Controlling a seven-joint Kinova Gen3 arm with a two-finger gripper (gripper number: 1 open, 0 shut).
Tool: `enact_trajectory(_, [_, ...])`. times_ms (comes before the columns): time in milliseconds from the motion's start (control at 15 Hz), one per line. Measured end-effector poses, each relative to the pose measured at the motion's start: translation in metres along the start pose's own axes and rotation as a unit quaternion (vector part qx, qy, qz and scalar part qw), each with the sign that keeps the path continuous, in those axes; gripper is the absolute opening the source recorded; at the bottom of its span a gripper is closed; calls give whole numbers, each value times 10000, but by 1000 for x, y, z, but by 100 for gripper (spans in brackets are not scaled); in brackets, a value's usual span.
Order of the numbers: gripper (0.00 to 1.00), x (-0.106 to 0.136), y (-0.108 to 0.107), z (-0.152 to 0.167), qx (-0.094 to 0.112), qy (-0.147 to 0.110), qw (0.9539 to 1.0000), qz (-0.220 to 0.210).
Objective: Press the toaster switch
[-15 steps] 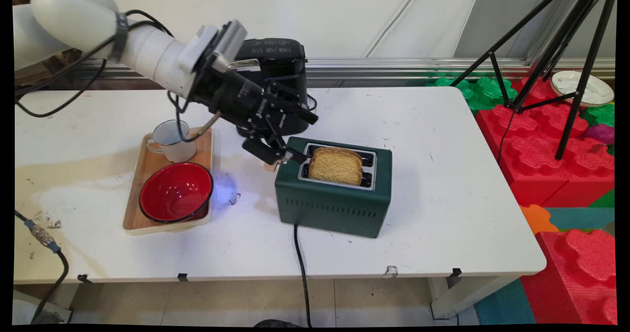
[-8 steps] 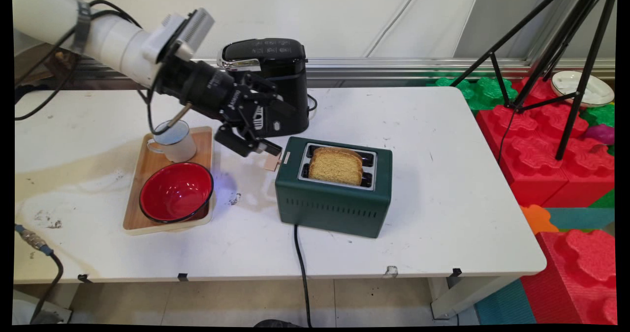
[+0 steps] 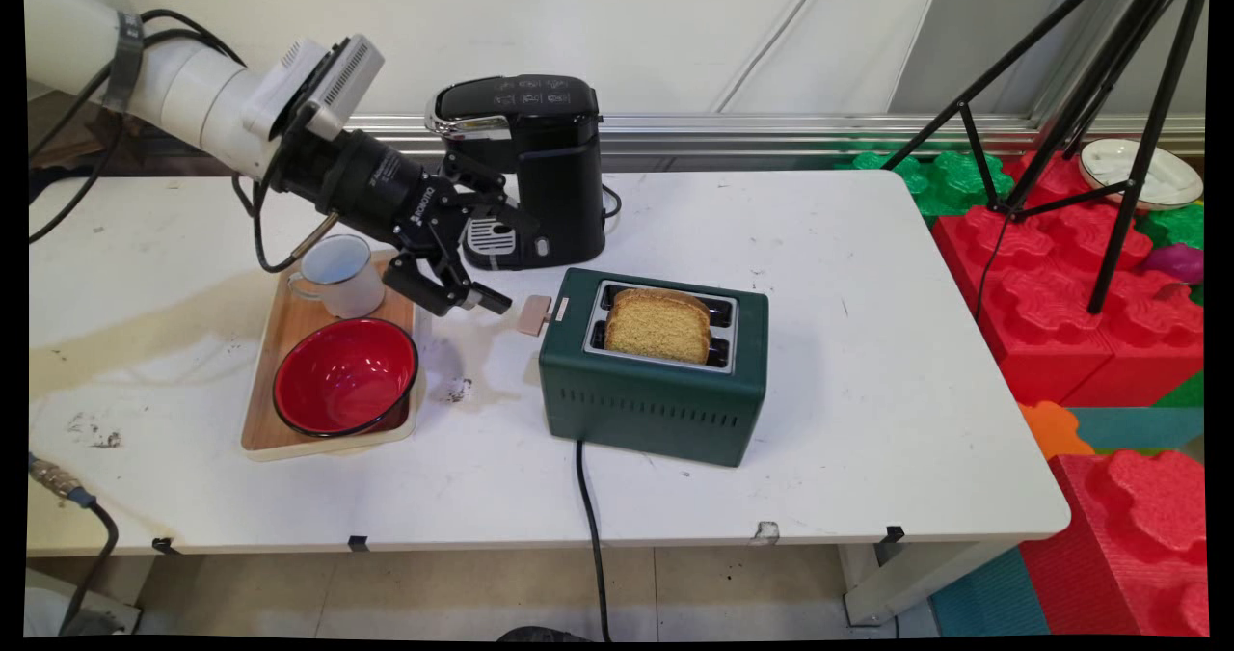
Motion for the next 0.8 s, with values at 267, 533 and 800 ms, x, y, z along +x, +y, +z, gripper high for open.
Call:
enact_trajectory(267, [100, -4, -25, 10, -173, -62, 9997, 175])
enact_trajectory(533, [100, -7, -23, 11, -104, -119, 9998, 142])
enact_trajectory(800, [0, -10, -18, 10, -56, -156, 9998, 134])
